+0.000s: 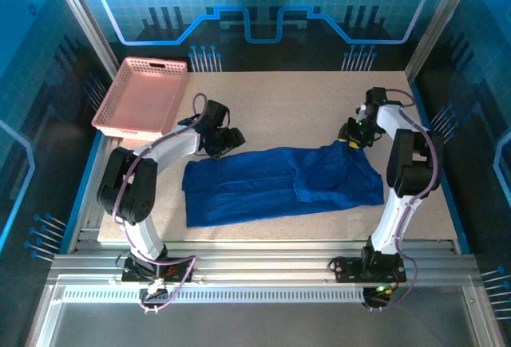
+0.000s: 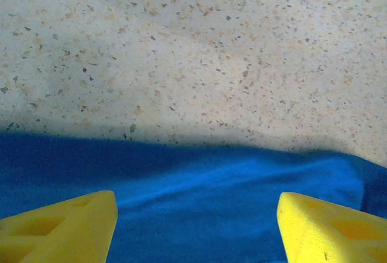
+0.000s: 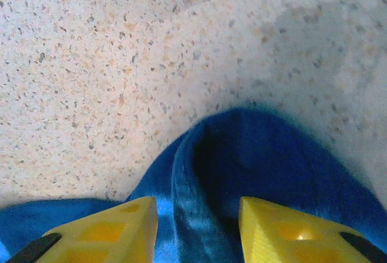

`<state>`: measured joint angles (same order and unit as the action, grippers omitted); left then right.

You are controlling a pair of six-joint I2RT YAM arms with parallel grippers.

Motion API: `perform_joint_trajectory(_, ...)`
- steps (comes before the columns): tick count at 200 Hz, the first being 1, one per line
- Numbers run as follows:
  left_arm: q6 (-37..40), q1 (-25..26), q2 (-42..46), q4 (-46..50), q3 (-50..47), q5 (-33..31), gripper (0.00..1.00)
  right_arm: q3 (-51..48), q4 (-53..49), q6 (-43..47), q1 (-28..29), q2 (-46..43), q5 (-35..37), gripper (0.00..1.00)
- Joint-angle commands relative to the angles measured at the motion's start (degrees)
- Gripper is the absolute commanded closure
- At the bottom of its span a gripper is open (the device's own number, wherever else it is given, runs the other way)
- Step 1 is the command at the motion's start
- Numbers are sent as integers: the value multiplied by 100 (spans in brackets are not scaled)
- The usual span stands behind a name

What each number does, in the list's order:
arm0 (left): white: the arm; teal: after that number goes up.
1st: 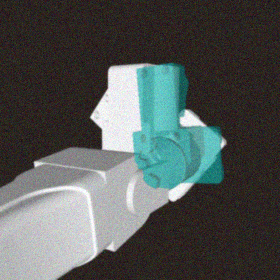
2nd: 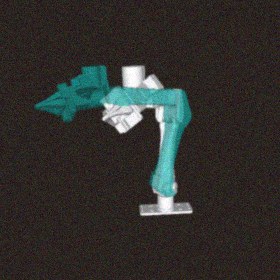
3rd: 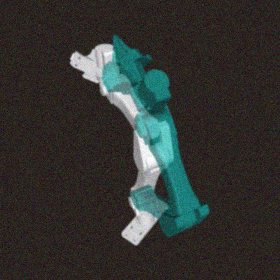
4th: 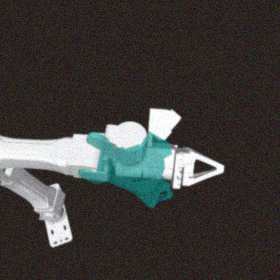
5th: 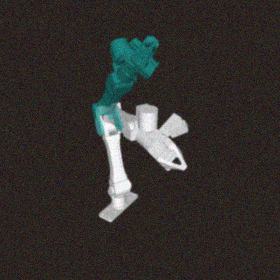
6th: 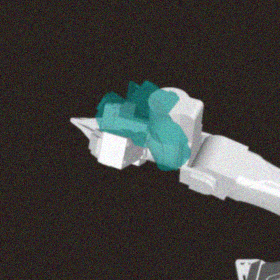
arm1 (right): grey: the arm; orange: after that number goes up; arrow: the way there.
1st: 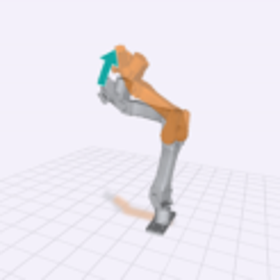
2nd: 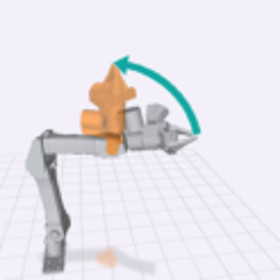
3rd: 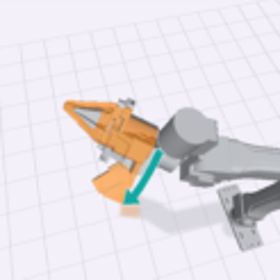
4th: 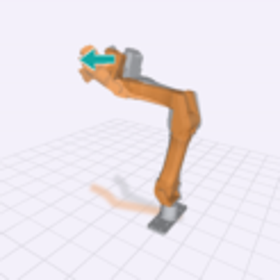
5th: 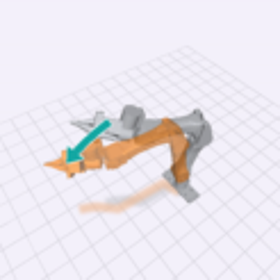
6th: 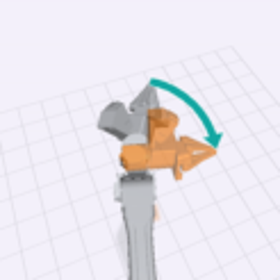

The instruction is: Fold and stack the t-shirts

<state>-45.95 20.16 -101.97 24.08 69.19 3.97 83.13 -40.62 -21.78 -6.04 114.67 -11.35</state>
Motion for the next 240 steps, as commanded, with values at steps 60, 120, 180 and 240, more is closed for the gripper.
perform_joint_trajectory(60, 114, -238, -430, 338, -430, -695, 39, 430, 24, -672, -376, 255, 332, 100)
perform_joint_trajectory(120, 227, -428, -333, 217, -957, -1172, 42, 611, 207, -811, -695, 344, 87, 100)
perform_joint_trajectory(180, 588, -478, 29, -394, -740, -693, 33, 1284, 156, -820, -766, 598, -423, 74)
perform_joint_trajectory(240, 360, -462, 1247, -370, -225, -80, 27, 604, 153, -772, -630, -559, -730, 55)
